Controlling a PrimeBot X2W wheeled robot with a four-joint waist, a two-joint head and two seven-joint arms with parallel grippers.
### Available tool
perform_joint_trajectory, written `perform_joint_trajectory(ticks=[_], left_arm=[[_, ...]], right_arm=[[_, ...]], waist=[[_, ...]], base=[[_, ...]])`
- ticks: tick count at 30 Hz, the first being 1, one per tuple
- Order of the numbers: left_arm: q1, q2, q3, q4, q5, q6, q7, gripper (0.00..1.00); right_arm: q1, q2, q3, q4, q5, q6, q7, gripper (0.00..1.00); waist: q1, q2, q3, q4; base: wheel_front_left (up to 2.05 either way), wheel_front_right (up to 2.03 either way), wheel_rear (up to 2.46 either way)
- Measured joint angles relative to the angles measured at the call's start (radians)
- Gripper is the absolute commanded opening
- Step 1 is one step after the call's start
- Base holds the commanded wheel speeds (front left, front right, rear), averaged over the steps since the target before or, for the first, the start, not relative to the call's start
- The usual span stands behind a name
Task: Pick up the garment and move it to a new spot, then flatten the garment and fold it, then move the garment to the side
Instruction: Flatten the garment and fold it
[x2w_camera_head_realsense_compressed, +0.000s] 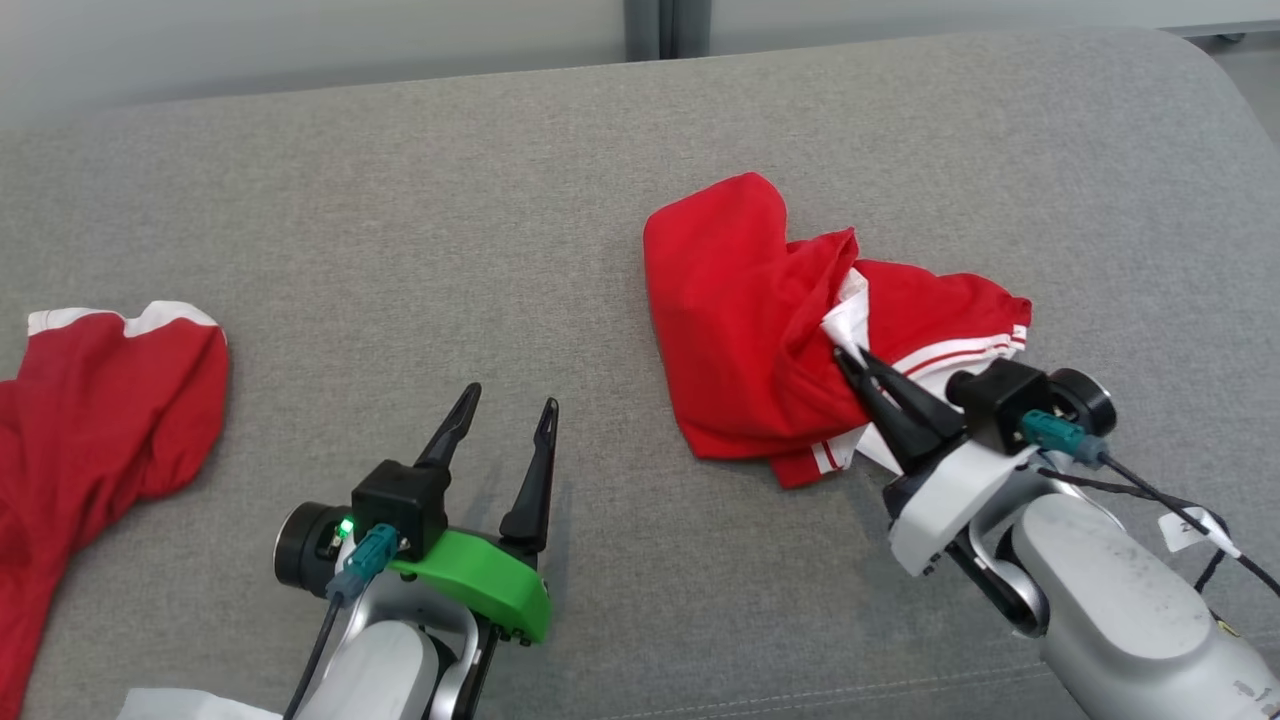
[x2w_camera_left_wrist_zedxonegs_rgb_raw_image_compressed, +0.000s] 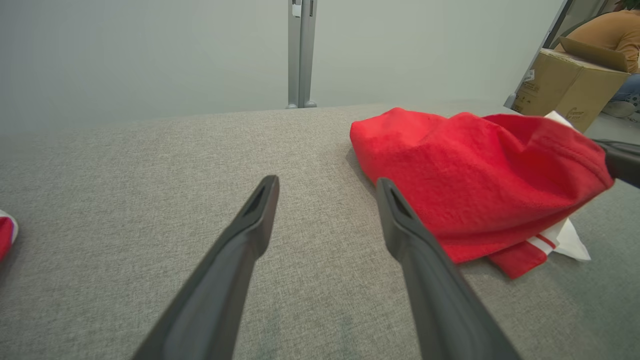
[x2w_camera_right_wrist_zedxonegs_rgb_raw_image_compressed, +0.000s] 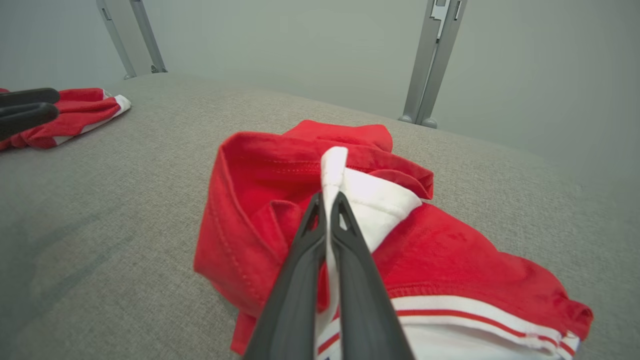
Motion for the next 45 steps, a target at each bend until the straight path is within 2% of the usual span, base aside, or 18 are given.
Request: perform_joint_trajectory(ticks=[7,12,13,20,24,28,32,39,41,42,45], left_arm=[[0.000,-0.007,-0.009,0.010,-0.004,0.000,0.000,1.00],[0.000,-0.011,-0.007,0.010,-0.009,0.000,0.000,1.00],[0.000,-0.012,-0.005,0.010,-0.013,0.000,-0.001,1.00],[0.000,-0.013,0.025,0.015,-0.013,0.001,-0.010,1.00],[0.000,-0.013,0.030,0.016,-0.013,0.001,-0.011,1.00],[0.000,-0.013,0.029,0.018,-0.013,0.002,-0.015,1.00],[0.000,-0.014,0.026,0.019,-0.013,0.002,-0.015,1.00],[0.000,-0.014,0.024,0.028,-0.013,0.002,-0.018,1.00],[0.000,-0.014,0.024,0.029,-0.013,0.002,-0.018,1.00],[0.000,-0.015,0.024,0.030,-0.013,0.002,-0.018,1.00],[0.000,-0.015,0.025,0.035,-0.013,0.002,-0.018,1.00]], right_arm=[[-0.020,0.022,0.147,-0.015,-0.062,0.024,0.041,0.00],[-0.020,0.022,0.158,0.001,-0.061,0.027,0.083,0.00],[-0.020,0.022,0.158,0.003,-0.060,0.027,0.084,0.09],[-0.024,0.024,0.161,0.008,-0.055,0.027,0.096,0.26],[-0.040,0.029,0.157,0.005,-0.052,0.027,0.099,0.31],[-0.042,0.032,0.151,0.002,-0.051,0.027,0.099,0.32],[-0.042,0.033,0.143,0.001,-0.042,0.027,0.099,0.40],[-0.042,0.033,0.132,0.004,-0.034,0.027,0.098,0.31],[-0.042,0.034,0.129,0.004,-0.033,0.027,0.098,0.19],[-0.042,0.034,0.128,0.004,-0.033,0.027,0.098,0.02],[-0.042,0.038,0.128,0.005,-0.033,0.027,0.097,0.00]], waist=[[0.0000,0.0000,-0.009,0.054],[0.0000,0.0000,-0.002,0.106],[0.0000,0.0000,0.000,0.114],[0.0000,0.0000,0.017,0.137],[0.0000,0.0000,0.017,0.125],[0.0000,0.0000,0.016,0.115],[0.0000,0.0000,0.015,0.111],[0.0000,0.0000,0.012,0.108],[0.0000,0.0000,0.012,0.108],[0.0000,0.0000,0.012,0.107],[0.0000,0.0000,0.011,0.106]], base=[[0.00,0.00,0.00],[0.00,0.00,0.00],[0.00,0.00,0.00],[0.00,0.00,0.00],[0.00,0.00,0.00],[0.00,0.00,0.00],[0.00,0.00,0.00],[0.00,0.00,0.00],[0.00,0.00,0.00],[0.00,0.00,0.00],[0.00,0.00,0.00]])
